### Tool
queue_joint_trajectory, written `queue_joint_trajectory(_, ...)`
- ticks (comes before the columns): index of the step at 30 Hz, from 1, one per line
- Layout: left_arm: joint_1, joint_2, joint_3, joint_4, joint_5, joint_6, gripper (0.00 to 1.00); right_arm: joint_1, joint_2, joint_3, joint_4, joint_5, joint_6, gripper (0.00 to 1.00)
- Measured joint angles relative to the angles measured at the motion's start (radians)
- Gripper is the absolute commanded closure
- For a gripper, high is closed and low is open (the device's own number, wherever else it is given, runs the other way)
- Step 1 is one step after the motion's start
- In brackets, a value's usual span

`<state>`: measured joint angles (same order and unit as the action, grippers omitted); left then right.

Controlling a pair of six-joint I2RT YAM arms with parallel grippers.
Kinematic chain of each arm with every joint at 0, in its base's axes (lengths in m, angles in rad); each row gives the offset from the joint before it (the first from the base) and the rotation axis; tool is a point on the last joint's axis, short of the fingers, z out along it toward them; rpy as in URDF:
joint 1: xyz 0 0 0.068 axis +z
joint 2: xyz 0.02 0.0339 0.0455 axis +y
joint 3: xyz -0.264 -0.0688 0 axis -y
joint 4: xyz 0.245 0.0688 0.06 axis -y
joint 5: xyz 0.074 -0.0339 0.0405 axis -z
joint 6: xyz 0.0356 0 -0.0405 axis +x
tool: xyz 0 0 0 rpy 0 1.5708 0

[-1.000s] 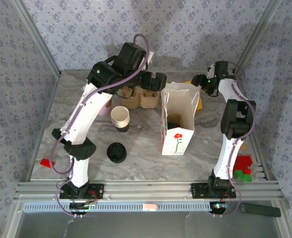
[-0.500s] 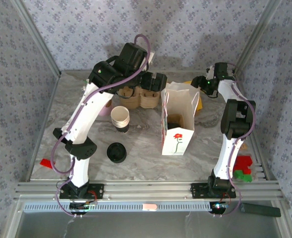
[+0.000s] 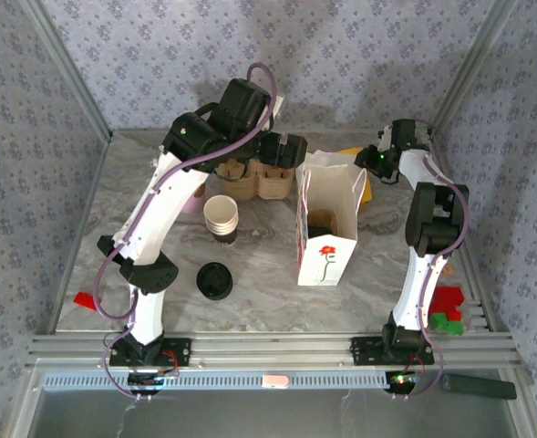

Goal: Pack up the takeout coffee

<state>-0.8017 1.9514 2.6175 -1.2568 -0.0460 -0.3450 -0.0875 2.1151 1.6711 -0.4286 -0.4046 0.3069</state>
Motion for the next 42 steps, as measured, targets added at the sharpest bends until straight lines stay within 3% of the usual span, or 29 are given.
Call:
queue_joint_trajectory(12,-0.009,0.001,0.000,0.000,0.000,-0.007,0.00,0.006,0.000,-0.006,0.000,0.034,-0.011,1.00)
queue_joint_trajectory(27,-0.047,0.001,0.000,0.002,-0.030,-0.008,0.00,0.070,-0.180,0.006,-0.048,0.069,-0.045,1.00)
queue_joint_trajectory(42,-0.078,0.001,0.000,0.013,-0.061,-0.008,0.00,0.002,-0.097,0.047,-0.102,0.088,-0.064,1.00)
